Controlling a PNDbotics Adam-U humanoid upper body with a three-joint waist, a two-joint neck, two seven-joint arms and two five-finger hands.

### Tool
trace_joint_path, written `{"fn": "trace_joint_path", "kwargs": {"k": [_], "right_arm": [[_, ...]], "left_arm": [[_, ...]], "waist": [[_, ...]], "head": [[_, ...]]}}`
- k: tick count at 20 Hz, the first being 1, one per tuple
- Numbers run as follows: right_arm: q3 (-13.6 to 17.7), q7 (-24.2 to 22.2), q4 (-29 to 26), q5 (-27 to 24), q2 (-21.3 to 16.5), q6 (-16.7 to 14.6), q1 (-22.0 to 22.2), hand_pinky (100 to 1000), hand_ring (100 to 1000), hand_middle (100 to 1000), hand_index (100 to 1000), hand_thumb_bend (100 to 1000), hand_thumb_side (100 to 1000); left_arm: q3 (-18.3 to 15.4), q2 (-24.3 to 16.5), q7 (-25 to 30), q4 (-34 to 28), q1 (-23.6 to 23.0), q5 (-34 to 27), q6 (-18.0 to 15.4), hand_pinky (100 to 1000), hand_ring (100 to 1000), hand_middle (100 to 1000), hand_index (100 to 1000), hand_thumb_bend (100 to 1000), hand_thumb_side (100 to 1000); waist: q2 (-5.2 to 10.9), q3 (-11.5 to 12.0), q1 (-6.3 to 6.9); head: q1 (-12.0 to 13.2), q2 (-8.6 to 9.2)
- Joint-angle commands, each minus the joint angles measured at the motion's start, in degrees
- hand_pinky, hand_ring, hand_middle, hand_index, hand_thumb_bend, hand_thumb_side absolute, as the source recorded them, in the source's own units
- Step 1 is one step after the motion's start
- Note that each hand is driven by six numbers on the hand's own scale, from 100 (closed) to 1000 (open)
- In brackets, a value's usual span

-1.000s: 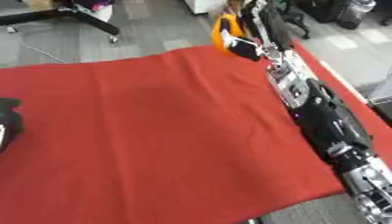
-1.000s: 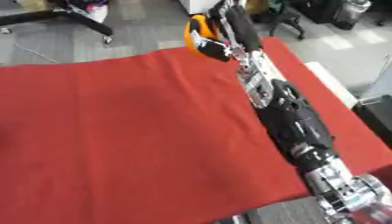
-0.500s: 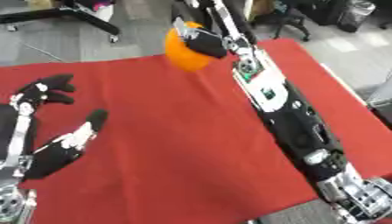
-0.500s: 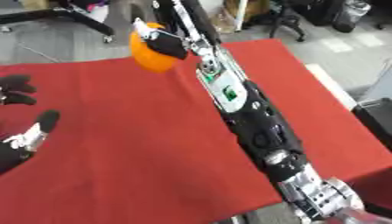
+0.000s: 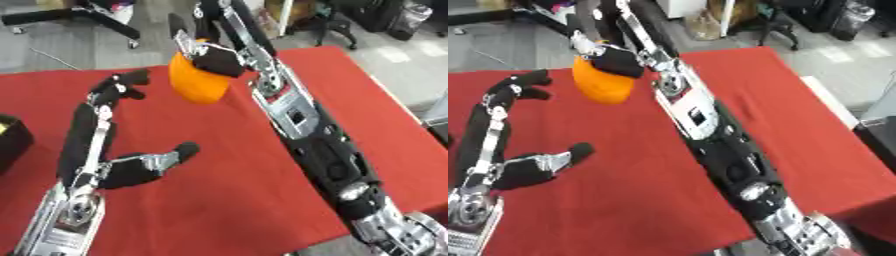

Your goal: Pick up the objects with one hand, pass them to the other hand, and then place them into the box on the other side of the table.

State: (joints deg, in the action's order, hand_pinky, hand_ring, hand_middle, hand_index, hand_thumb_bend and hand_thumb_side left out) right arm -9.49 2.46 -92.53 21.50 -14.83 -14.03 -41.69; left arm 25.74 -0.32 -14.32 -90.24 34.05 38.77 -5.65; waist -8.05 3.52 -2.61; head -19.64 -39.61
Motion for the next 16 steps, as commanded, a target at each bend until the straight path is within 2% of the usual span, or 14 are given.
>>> {"fn": "trace_joint_path", "kwargs": {"k": [1, 6, 11, 13, 14, 15, 16], "right_arm": [[-0.32, -0.82, -2.11, -1.21, 0.08, -0.19, -1.31, 374, 142, 100, 144, 100, 434], [-1.15, -2.07, -3.35, -2.75, 0.82, -0.12, -1.25, 373, 141, 100, 143, 100, 439], [-1.63, -2.98, -4.17, -4.22, 1.47, 0.23, -1.08, 373, 140, 100, 142, 100, 447], [-1.77, -3.23, -4.51, -4.71, 1.63, 0.36, -1.1, 373, 141, 100, 142, 100, 450], [-1.83, -3.34, -4.67, -4.95, 1.69, 0.42, -1.1, 373, 141, 100, 142, 100, 452], [-1.93, -3.49, -4.83, -5.23, 1.76, 0.46, -1.11, 373, 141, 100, 142, 100, 453], [-2.02, -3.66, -4.99, -5.51, 1.82, 0.48, -1.11, 374, 142, 100, 142, 100, 454]], "left_arm": [[0.42, 1.5, -2.81, 0.51, 1.9, 1.21, 0.4, 733, 646, 709, 865, 716, 547], [0.86, 3.16, -10.2, 1.97, 3.54, 4.22, 3.07, 728, 653, 718, 861, 661, 459], [1.44, 4.57, -15.22, 4.65, 4.79, 7.03, 4.61, 709, 624, 678, 833, 593, 438], [1.68, 5.07, -15.85, 5.79, 5.13, 7.59, 4.52, 659, 570, 605, 782, 483, 432], [1.75, 5.3, -16.03, 6.25, 5.27, 7.74, 4.39, 619, 529, 555, 740, 386, 413], [1.77, 5.55, -16.23, 6.67, 5.43, 7.83, 4.24, 603, 511, 533, 721, 335, 406], [1.75, 5.84, -16.5, 7.06, 5.61, 7.78, 4.08, 563, 469, 482, 671, 206, 406]], "waist": [[0.59, -0.23, -0.03], [0.52, -0.66, -0.23], [0.37, -1.15, -0.38], [0.31, -1.28, -0.39], [0.28, -1.33, -0.38], [0.24, -1.37, -0.38], [0.22, -1.42, -0.38]], "head": [[0.5, 0.93], [1.03, 0.97], [1.69, 1.06], [1.88, 1.1], [1.95, 1.14], [1.98, 1.17], [2.02, 1.18]]}}
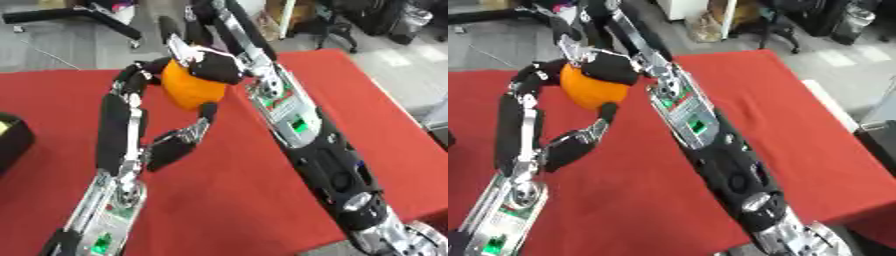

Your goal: Pick up the objects with one hand, pass them to the other hand, and then place them into the box on the other side of the table.

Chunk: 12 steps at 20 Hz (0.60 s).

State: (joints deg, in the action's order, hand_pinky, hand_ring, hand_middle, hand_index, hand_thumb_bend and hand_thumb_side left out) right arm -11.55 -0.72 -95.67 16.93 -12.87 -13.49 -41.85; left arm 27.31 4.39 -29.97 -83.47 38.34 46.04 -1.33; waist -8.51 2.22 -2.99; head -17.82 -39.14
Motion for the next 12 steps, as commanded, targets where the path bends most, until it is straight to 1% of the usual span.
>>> {"fn": "trace_joint_path", "kwargs": {"k": [1, 2, 3, 4, 6, 9, 11, 12], "right_arm": [[-0.03, -0.66, -1.98, -1.18, -0.08, -0.04, -0.94, 374, 142, 100, 143, 100, 455], [-0.09, -0.84, -2.07, -1.34, -0.04, -0.03, -0.92, 375, 142, 100, 143, 100, 456], [-0.13, -1.01, -2.09, -1.5, -0.01, -0.01, -0.89, 375, 142, 100, 143, 100, 458], [-0.18, -1.16, -2.06, -1.68, 0.01, 0.03, -0.86, 375, 142, 100, 143, 100, 461], [-0.22, -1.42, -1.95, -2.01, 0.02, 0.07, -0.82, 383, 149, 100, 149, 100, 455], [-0.16, -2.06, -1.56, -2.88, -0.07, 0.33, -0.77, 422, 189, 100, 178, 100, 470], [0.12, -2.47, -1.49, -3.38, -0.29, 0.46, -0.74, 461, 230, 132, 230, 100, 463], [0.31, -2.65, -1.51, -3.54, -0.44, 0.51, -0.72, 477, 249, 171, 271, 100, 465]], "left_arm": [[0.12, 1.39, -1.21, 0.59, 1.48, 0.29, -0.46, 544, 447, 456, 641, 118, 418], [0.01, 1.65, -1.74, 0.8, 1.65, -0.1, -0.69, 492, 391, 394, 572, 100, 459], [-0.14, 1.91, -2.63, 0.91, 1.85, -0.75, -0.89, 461, 362, 363, 537, 100, 486], [-0.34, 2.12, -3.84, 0.92, 2.04, -1.45, -1.0, 397, 306, 304, 477, 100, 525], [-0.68, 2.36, -6.86, 0.8, 2.31, -2.76, -0.97, 311, 237, 229, 403, 100, 567], [-1.42, 2.21, -11.96, 0.01, 2.36, -4.72, -0.47, 257, 194, 178, 354, 100, 566], [-1.87, 1.78, -14.17, -0.54, 2.2, -5.66, 0.0, 239, 177, 159, 337, 100, 566], [-2.07, 1.48, -14.88, -0.85, 2.07, -6.02, 0.21, 234, 172, 152, 331, 100, 567]], "waist": [[0.67, -0.16, 0.0], [0.66, -0.2, 0.0], [0.66, -0.24, 0.0], [0.67, -0.28, 0.0], [0.67, -0.37, 0.02], [0.68, -0.47, 0.12], [0.7, -0.48, 0.24], [0.71, -0.48, 0.31]], "head": [[0.23, 0.72], [0.28, 0.72], [0.33, 0.74], [0.38, 0.77], [0.5, 0.81], [0.94, 0.76], [1.71, 0.8], [2.17, 0.85]]}}
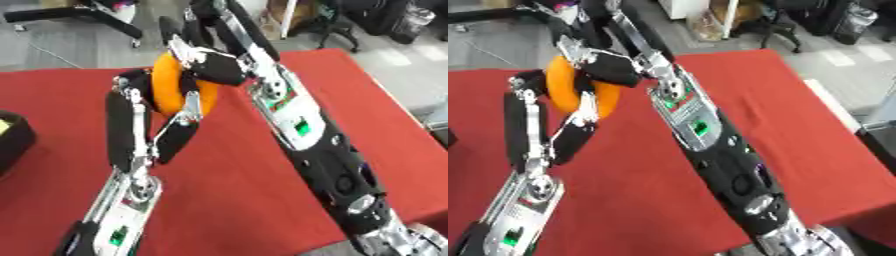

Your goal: Pick up the objects with one hand, pass them to the other hand, and then place them into the box on the other side of the table.

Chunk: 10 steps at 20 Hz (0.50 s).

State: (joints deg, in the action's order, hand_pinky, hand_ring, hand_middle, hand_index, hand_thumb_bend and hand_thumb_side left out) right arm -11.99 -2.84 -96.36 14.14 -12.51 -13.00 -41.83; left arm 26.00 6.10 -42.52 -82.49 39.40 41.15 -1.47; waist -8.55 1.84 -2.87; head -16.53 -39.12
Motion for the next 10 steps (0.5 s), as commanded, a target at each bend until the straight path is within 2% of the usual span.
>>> {"fn": "trace_joint_path", "kwargs": {"k": [1, 5, 8, 10], "right_arm": [[1.03, -0.64, -0.86, -0.76, -1.06, 0.07, -0.73, 494, 266, 207, 309, 100, 475], [1.89, -0.94, -1.15, -0.84, -1.88, -0.05, -0.63, 535, 309, 282, 386, 100, 507], [2.76, -0.63, -1.77, -0.94, -2.87, -0.45, -0.74, 594, 383, 388, 487, 100, 759], [3.93, 0.04, -2.63, -0.86, -4.2, -0.8, -0.97, 639, 450, 474, 571, 100, 883]], "left_arm": [[-1.0, -0.6, -2.91, -2.19, 0.83, -1.43, 0.55, 232, 170, 149, 329, 100, 567], [-1.75, -2.32, -3.74, -3.61, -0.23, -2.09, 1.32, 233, 170, 149, 329, 100, 567], [-2.42, -3.89, -3.85, -4.57, -1.07, -2.34, 1.97, 237, 173, 152, 333, 100, 566], [-3.04, -5.39, -3.82, -5.37, -1.67, -2.74, 2.6, 241, 173, 151, 332, 100, 565]], "waist": [[0.78, -0.07, 0.26], [0.87, 0.07, 0.45], [1.02, 0.28, 0.62], [1.2, 0.5, 0.83]], "head": [[1.48, 0.88], [3.25, 1.09], [4.72, 1.26], [6.08, 1.45]]}}
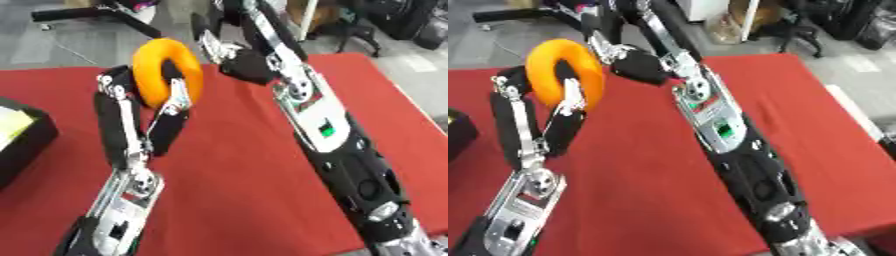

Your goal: Pick up the objects with one hand, pass them to the other hand, and then place them into the box on the other side of the table.

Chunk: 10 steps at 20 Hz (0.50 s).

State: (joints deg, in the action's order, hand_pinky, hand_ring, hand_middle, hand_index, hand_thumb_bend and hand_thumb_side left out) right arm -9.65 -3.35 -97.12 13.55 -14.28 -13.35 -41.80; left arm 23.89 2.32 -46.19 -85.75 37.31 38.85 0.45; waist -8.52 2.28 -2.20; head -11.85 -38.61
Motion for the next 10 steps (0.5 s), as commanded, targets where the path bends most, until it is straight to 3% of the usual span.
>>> {"fn": "trace_joint_path", "kwargs": {"k": [1, 2, 6, 10], "right_arm": [[2.46, 1.03, -2.42, -0.13, -3.37, -0.58, -1.11, 661, 481, 513, 616, 100, 1000], [3.26, 1.45, -2.91, 0.06, -4.23, -0.62, -1.14, 677, 505, 542, 647, 100, 953], [6.85, 2.16, -4.13, 1.31, -8.04, -0.59, -0.27, 710, 565, 608, 721, 100, 994], [10.99, 4.82, -3.31, 3.04, -11.43, 0.87, 2.77, 708, 556, 606, 726, 100, 1000]], "left_arm": [[-1.38, -2.62, -0.17, -2.57, 0.04, -0.7, 1.12, 248, 173, 151, 332, 100, 648], [-1.76, -3.56, -0.17, -3.1, -0.26, -0.92, 1.56, 248, 173, 151, 333, 100, 565], [-3.69, -8.72, 0.1, -5.41, -1.65, -1.64, 3.55, 253, 177, 154, 338, 100, 522], [-5.63, -17.85, 2.59, -8.81, -3.44, -1.13, 6.13, 264, 187, 162, 348, 100, 419]], "waist": [[1.32, 0.19, 0.31], [1.43, 0.31, 0.45], [1.94, 0.72, 1.31], [2.53, 0.77, 2.57]], "head": [[2.37, 1.07], [3.12, 1.19], [7.18, 1.79], [12.17, 2.03]]}}
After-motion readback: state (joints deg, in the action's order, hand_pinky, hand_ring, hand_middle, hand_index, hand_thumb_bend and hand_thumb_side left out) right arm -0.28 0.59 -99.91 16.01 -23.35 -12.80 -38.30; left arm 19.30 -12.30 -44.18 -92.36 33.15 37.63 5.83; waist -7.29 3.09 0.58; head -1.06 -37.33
